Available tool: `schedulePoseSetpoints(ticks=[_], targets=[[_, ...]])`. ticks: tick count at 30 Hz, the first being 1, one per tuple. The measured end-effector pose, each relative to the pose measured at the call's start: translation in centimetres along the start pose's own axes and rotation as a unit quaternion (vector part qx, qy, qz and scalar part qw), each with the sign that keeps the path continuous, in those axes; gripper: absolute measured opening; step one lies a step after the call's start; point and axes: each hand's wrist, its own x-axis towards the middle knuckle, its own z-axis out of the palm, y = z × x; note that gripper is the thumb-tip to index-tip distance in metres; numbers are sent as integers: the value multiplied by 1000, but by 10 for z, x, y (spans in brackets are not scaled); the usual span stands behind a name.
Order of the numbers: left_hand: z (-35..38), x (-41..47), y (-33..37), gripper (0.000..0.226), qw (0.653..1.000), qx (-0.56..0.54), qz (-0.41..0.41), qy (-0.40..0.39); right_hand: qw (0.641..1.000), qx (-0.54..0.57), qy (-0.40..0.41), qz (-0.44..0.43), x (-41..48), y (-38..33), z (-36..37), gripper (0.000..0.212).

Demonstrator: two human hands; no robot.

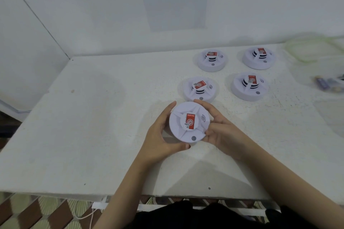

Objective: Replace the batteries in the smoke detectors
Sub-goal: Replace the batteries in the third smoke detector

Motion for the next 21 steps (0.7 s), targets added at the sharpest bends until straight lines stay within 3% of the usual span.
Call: schedulePoseSetpoints(ticks=[21], targets=[[1,1,3,92,1000,10,25,10,1000,-11,7,8,-2,-3,3,69]])
